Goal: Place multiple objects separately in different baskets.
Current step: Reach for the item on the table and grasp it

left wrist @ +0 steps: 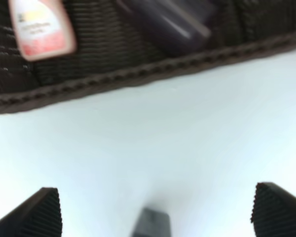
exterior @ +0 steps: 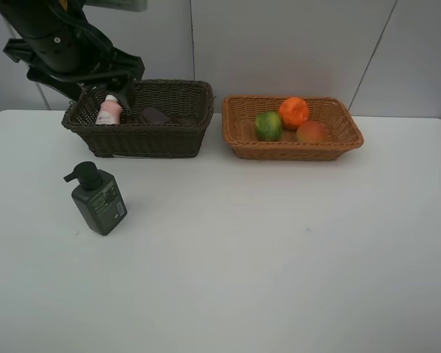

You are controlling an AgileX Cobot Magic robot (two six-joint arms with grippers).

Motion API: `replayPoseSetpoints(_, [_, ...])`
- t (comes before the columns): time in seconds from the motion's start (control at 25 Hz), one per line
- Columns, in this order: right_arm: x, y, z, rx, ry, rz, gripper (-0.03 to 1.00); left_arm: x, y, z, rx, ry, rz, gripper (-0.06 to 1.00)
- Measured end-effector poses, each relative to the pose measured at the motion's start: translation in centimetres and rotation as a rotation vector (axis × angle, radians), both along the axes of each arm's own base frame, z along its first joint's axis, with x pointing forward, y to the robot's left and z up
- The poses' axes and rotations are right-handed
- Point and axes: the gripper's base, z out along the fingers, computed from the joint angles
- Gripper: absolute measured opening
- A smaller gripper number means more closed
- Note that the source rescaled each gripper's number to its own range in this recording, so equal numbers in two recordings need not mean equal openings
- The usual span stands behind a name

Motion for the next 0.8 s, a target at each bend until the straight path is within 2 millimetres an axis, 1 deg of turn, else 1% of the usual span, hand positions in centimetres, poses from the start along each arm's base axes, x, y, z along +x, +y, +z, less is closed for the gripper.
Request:
replayPoseSetpoints(0.08, [0.0, 0.0, 0.0, 0.0, 0.0, 0.0, 0.97, -0.9, -0.5, 0.7, -0.003, 0.0, -0.019, 1.0])
replayPoseSetpoints(0.2, [0.0, 0.0, 0.0, 0.0, 0.0, 0.0, 0.97, -2.2, -1.1, 1.3, 0.0, 0.036, -0.036, 1.0])
replayPoseSetpoints(0.4, [0.0, 0.0, 0.0, 0.0, 0.0, 0.0, 0.97, -4.4, -1.2, 1.7, 0.014, 0.074, -0.047, 1.0])
replayPoseSetpoints(0.6, [0.0, 0.0, 0.0, 0.0, 0.0, 0.0, 0.97, -6.4, -0.3, 1.1, 0.0, 0.095, -0.021, 1.0])
replayPoseSetpoints(0.8, [0.0, 0.0, 0.0, 0.0, 0.0, 0.0, 0.97, -8.3, 0.8, -0.3, -0.014, 0.102, -0.003, 1.0])
